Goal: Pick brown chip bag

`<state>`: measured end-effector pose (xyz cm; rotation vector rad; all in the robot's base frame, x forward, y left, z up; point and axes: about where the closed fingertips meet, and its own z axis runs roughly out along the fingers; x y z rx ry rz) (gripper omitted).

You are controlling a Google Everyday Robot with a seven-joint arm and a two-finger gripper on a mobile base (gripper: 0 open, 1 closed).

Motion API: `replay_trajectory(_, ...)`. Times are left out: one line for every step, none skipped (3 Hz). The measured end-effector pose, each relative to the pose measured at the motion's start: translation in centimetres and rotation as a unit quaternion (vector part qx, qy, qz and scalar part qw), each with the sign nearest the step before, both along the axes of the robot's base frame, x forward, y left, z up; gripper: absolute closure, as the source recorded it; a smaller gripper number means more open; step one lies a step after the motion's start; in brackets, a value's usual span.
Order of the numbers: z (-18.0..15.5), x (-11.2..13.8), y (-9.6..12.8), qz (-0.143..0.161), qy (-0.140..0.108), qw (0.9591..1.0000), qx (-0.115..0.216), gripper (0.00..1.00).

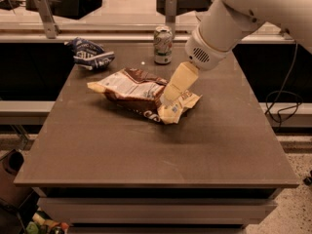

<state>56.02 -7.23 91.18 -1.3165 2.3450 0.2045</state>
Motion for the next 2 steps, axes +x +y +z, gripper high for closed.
replay_trajectory(-1.8,1.5,3.3,0.017,0.007,0.9996,0.024,0.0)
replay_trajectory(-3.5,2.2,5.7,0.045,0.022,0.9983,0.03,0.0)
